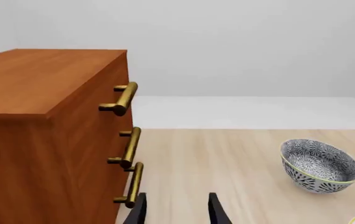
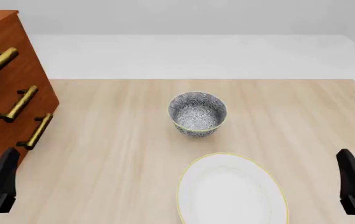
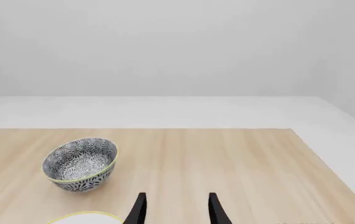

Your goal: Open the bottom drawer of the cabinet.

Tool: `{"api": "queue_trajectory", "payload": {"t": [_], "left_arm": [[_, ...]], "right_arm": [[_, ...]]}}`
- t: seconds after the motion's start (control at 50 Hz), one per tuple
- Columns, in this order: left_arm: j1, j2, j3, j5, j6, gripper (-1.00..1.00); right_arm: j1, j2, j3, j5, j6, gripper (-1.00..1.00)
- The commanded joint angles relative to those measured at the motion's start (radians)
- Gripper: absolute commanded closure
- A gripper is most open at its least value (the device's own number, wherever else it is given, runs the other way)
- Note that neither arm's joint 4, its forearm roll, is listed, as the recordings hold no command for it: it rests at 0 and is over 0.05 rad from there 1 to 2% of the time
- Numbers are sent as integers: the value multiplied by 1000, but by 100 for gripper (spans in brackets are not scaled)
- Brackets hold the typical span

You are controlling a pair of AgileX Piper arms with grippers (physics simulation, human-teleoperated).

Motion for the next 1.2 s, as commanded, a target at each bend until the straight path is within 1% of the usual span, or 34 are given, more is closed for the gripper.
{"api": "queue_trajectory", "payload": {"t": [0.02,0.1,0.16,0.22,0.26,0.32,0.34,0.36,0.38,0.4,0.44,0.46,0.5,0.54,0.56,0.58,0.62,0.64,0.66,0.68,0.7,0.72,0.76,0.8,0.86,0.9,0.98,1.0,1.02,1.08,1.1,1.12,1.14,1.2], "left_arm": [[5,-15,-7,18,19,-100],[-7,-5,-4,1,36,-100],[6,24,-5,-29,27,-100],[5,35,-9,-39,45,-100],[4,33,-12,-45,74,-100],[-7,137,-40,-97,96,-100],[-6,137,-46,-97,108,-100],[-12,125,-58,-89,151,-100],[-16,114,-66,-94,243,-100],[-12,107,-72,-97,278,-100],[-20,117,-82,-105,319,-100],[-36,120,-86,-113,368,-100],[-62,116,-85,-127,439,-100],[-83,198,-57,-209,558,-100],[-95,236,-45,-247,603,-100],[-111,248,-39,-269,633,-100],[-93,271,-33,-314,685,-100],[-135,276,-27,-328,709,-100],[-138,290,-7,-370,764,-100],[-121,378,2,-440,846,-100],[-123,410,2,-466,866,-100],[-126,496,2,-535,948,-100],[-129,566,2,-603,1002,-100],[-137,604,2,-630,1009,-100],[-152,703,2,-734,1081,-100],[-162,713,2,-730,1073,-100],[-190,837,2,-802,1161,-100],[-183,834,2,-791,1162,-100],[-182,847,2,-800,1182,-100],[-160,937,2,-869,1261,-100],[-156,912,2,-840,1240,-100],[-160,913,2,-830,1243,-100],[-162,975,2,-875,1278,-100],[-142,1067,2,-936,1283,-100]], "right_arm": [[-1,5,-2,-2,2,-100],[-2,6,-3,0,7,-100],[-1,8,-1,-5,3,-100],[-1,7,-2,-3,6,-100],[-1,6,-2,-2,4,-100],[-1,7,-2,-2,6,-100],[-1,8,-2,-3,6,-100],[-1,8,-2,-4,5,-100],[-1,8,-1,-5,4,-100],[-1,9,-1,-6,5,-100],[-1,10,-2,-5,5,-100],[-1,10,-2,-6,5,-100],[-1,10,-2,-6,5,-100],[-1,10,-1,-6,5,-100],[-1,10,-1,-6,5,-100],[-1,10,-2,-6,5,-100],[-1,10,-2,-5,5,-100],[-1,9,-3,-3,5,-100],[-1,9,-2,-4,5,-100],[-1,10,-2,-6,5,-100],[-1,9,-1,-6,5,-100],[-1,9,-1,-5,5,-100],[-1,9,-1,-5,5,-100],[-1,9,-2,-5,5,-100],[-1,11,-1,-7,5,-100],[-1,10,-2,-6,5,-100],[-1,11,-1,-7,5,-100],[-1,11,-1,-7,5,-100],[-1,12,-1,-9,5,-100],[-1,12,-1,-9,5,-100],[-1,13,-1,-10,5,-100],[-1,14,-1,-11,5,-100],[-1,14,0,-11,5,-100],[-1,14,-1,-10,5,-100]]}}
